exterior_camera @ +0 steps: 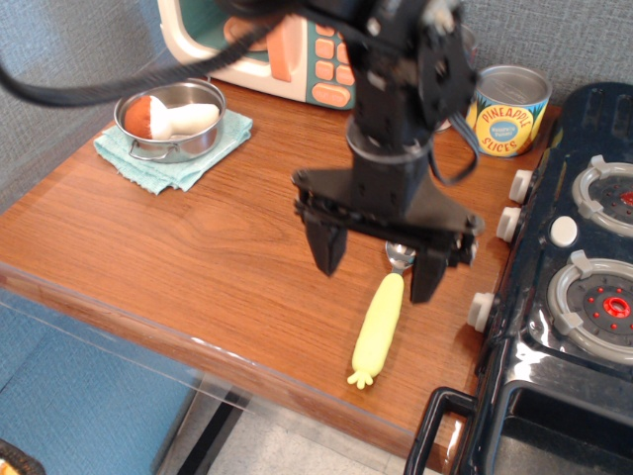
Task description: Slide the yellow spoon away from the blue rag and closer to the stove knob.
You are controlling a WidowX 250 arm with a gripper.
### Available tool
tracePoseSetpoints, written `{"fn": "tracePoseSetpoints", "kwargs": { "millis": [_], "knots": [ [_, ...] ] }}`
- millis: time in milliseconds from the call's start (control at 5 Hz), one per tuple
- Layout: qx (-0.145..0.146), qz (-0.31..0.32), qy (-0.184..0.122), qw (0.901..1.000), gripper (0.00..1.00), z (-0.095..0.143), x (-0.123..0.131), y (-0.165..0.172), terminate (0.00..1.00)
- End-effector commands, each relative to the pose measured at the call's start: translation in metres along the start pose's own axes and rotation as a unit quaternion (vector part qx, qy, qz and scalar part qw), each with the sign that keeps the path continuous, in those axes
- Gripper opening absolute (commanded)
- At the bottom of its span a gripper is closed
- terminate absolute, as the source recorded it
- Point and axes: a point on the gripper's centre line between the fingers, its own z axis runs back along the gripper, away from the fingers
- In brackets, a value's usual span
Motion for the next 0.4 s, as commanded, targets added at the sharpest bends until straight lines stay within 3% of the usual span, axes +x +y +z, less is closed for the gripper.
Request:
{"fn": "tracePoseSetpoints", "kwargs": {
  "millis": [0, 200],
  "knots": [
    [0.005, -0.004, -0.018, 0.9998, 1.0, 0.0063, 0.0086, 0.0079, 0.0],
    [0.005, -0.004, -0.018, 0.9998, 1.0, 0.0063, 0.0086, 0.0079, 1.0]
  ]
}}
